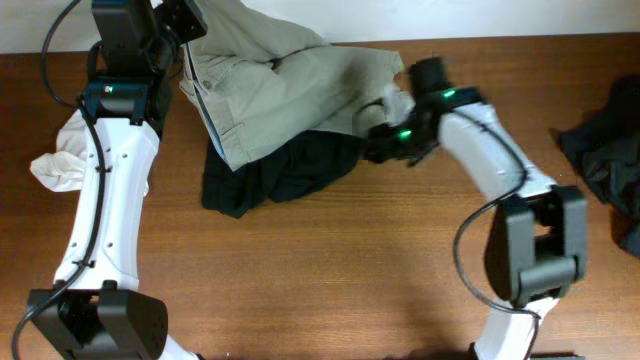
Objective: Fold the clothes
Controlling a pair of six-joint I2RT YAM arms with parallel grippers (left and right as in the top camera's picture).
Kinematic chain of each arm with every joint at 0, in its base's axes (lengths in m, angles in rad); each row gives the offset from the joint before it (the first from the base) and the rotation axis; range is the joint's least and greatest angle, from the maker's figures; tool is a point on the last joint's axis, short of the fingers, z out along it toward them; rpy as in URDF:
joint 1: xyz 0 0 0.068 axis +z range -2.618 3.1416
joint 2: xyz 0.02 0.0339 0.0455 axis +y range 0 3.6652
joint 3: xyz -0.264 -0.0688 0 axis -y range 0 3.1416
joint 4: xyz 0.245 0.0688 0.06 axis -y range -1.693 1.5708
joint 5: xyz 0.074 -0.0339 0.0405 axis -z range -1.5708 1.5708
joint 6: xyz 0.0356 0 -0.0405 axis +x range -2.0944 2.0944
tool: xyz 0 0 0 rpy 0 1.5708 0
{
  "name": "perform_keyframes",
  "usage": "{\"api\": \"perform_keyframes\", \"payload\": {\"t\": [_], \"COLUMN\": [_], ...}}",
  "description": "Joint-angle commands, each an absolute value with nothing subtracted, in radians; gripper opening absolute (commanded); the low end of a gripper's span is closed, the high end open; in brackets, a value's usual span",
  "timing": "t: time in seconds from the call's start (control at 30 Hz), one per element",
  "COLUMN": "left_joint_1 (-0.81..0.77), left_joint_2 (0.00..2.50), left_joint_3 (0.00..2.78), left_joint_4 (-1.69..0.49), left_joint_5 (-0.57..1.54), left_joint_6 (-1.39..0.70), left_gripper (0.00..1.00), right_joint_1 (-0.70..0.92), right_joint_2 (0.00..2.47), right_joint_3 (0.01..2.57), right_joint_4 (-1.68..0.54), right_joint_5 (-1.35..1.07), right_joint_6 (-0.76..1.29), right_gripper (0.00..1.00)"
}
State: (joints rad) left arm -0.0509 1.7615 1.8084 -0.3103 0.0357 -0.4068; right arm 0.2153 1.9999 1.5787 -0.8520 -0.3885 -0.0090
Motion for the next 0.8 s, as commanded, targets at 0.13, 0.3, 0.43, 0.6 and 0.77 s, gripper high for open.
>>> {"api": "perform_keyframes", "payload": {"t": [0.13,0.3,0.43,0.6,0.77], "left_joint_1": [-0.049,-0.049,-0.049,-0.049,-0.05], "left_joint_2": [1.768,1.768,1.768,1.768,1.805], "left_joint_3": [1.82,1.82,1.82,1.82,1.82], "left_joint_4": [-0.32,-0.338,-0.339,-0.349,-0.406], "left_joint_5": [0.022,0.022,0.022,0.022,0.022], "left_joint_6": [-0.387,-0.387,-0.387,-0.387,-0.387], "left_gripper": [0.01,0.01,0.01,0.01,0.01], "right_joint_1": [0.497,0.534,0.332,-0.146,-0.496], "right_joint_2": [2.053,2.131,2.015,1.748,1.667], "right_joint_3": [1.367,1.367,1.369,1.371,1.377], "right_joint_4": [-0.322,-0.33,-0.561,-0.726,-0.782], "right_joint_5": [-0.316,-0.08,0.054,0.303,0.095], "right_joint_6": [0.114,0.171,0.218,0.146,0.147], "right_gripper": [0.97,0.04,0.04,0.03,0.04]}}
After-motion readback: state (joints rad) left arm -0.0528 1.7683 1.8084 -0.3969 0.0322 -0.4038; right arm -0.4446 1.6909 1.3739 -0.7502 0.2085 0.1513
